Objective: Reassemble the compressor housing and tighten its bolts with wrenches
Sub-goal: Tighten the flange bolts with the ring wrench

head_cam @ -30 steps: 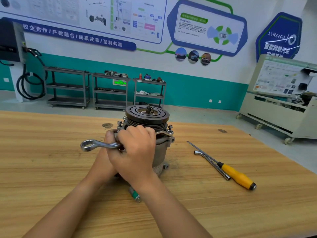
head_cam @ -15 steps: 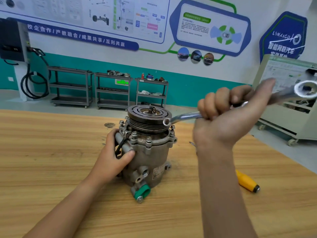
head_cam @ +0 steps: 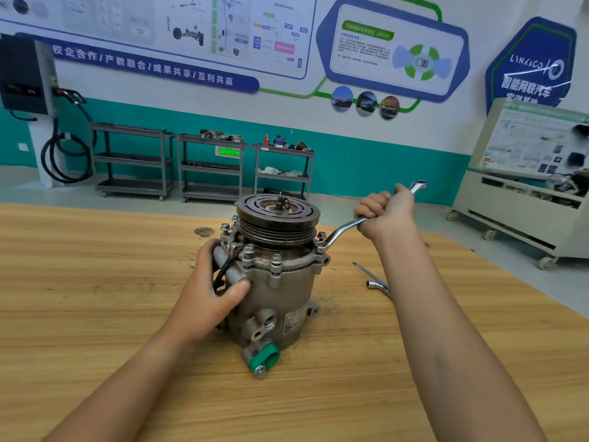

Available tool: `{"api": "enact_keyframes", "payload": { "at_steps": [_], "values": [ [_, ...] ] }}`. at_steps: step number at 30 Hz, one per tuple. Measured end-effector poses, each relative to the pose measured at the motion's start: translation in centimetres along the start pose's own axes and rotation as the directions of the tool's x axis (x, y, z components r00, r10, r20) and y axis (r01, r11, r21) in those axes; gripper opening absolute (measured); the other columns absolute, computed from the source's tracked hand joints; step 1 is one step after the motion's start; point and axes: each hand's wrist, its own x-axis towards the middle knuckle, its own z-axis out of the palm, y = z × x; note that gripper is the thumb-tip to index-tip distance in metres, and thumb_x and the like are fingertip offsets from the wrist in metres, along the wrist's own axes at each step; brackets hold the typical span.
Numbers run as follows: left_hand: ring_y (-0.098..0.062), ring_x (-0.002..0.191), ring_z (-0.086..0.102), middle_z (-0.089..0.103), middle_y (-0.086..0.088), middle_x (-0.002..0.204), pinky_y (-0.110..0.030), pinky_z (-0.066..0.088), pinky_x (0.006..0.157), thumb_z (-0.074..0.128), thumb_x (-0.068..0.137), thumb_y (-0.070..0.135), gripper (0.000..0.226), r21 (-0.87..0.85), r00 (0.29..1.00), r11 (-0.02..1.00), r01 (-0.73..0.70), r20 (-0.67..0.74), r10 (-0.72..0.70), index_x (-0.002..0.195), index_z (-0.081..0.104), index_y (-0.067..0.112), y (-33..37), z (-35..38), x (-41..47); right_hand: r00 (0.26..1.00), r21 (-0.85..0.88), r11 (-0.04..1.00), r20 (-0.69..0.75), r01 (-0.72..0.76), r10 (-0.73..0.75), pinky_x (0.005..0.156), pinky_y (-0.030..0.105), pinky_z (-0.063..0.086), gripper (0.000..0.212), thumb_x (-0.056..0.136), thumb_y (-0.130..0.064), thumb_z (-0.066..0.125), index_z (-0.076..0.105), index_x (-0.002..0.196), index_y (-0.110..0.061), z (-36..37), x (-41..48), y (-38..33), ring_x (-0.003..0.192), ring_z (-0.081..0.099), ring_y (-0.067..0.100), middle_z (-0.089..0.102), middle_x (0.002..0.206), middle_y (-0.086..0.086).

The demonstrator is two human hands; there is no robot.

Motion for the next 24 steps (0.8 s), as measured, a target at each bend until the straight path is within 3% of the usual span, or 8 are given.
{"api": "enact_keyframes", "payload": {
  "at_steps": [7,11,14,20,24],
  "values": [
    [0.029,0.093,0.044,0.043,0.026,0.111,0.004,0.038,0.066,0.065,0.075,0.026,0.064,-0.002,1.000,1.000,0.005,-0.009,-0.005,0.127,0.028,0.032,-0.1,0.0,-0.1,0.983,-0.047,0.982,0.005,-0.182,0.182,0.027,0.013,0.012,0.048,0.101,-0.033,0.032,0.025,0.056,-0.019,-0.3,1.8,0.7,0.021,0.018,0.008,0.020,0.032,-0.006],
    [0.031,0.094,0.042,0.041,0.029,0.112,0.005,0.037,0.066,0.066,0.082,0.014,0.062,0.020,1.000,1.000,0.011,-0.010,-0.011,0.120,0.026,0.043,-0.4,0.0,-0.1,0.978,0.050,0.977,-0.022,-0.208,0.209,0.028,0.012,0.015,0.047,0.101,-0.025,0.034,0.026,0.055,-0.018,-2.0,2.2,0.9,0.021,0.019,0.008,0.022,0.031,-0.005],
    [0.027,0.096,0.044,0.042,0.030,0.111,0.004,0.038,0.067,0.066,0.077,0.027,0.060,0.005,0.999,1.000,0.029,-0.013,-0.029,0.118,0.027,0.045,-0.1,0.0,-0.1,0.980,0.153,0.970,-0.029,-0.188,0.195,0.029,0.011,0.016,0.047,0.101,-0.026,0.032,0.025,0.055,-0.018,-3.2,2.0,0.9,0.022,0.019,0.009,0.022,0.032,-0.005],
    [0.015,0.097,0.048,0.042,0.030,0.110,0.003,0.039,0.067,0.067,0.081,0.021,0.063,0.007,1.000,1.000,0.029,-0.011,-0.029,0.125,0.025,0.038,-0.3,0.0,-0.1,0.997,0.222,0.973,-0.057,0.058,-0.046,0.033,0.010,0.019,0.044,0.101,-0.024,0.030,0.025,0.057,-0.019,-4.4,-0.6,0.8,0.024,0.019,0.009,0.021,0.035,-0.006],
    [0.022,0.094,0.048,0.042,0.028,0.110,0.004,0.038,0.066,0.065,0.081,0.009,0.065,0.028,1.000,0.999,0.021,-0.011,-0.020,0.122,0.025,0.039,-0.4,0.1,-0.1,0.947,0.246,0.918,-0.008,0.312,-0.320,0.037,0.014,0.025,0.043,0.098,-0.032,0.037,0.031,0.058,-0.018,-5.3,-4.2,2.0,0.031,0.020,0.010,0.020,0.038,-0.006]
  ]
}}
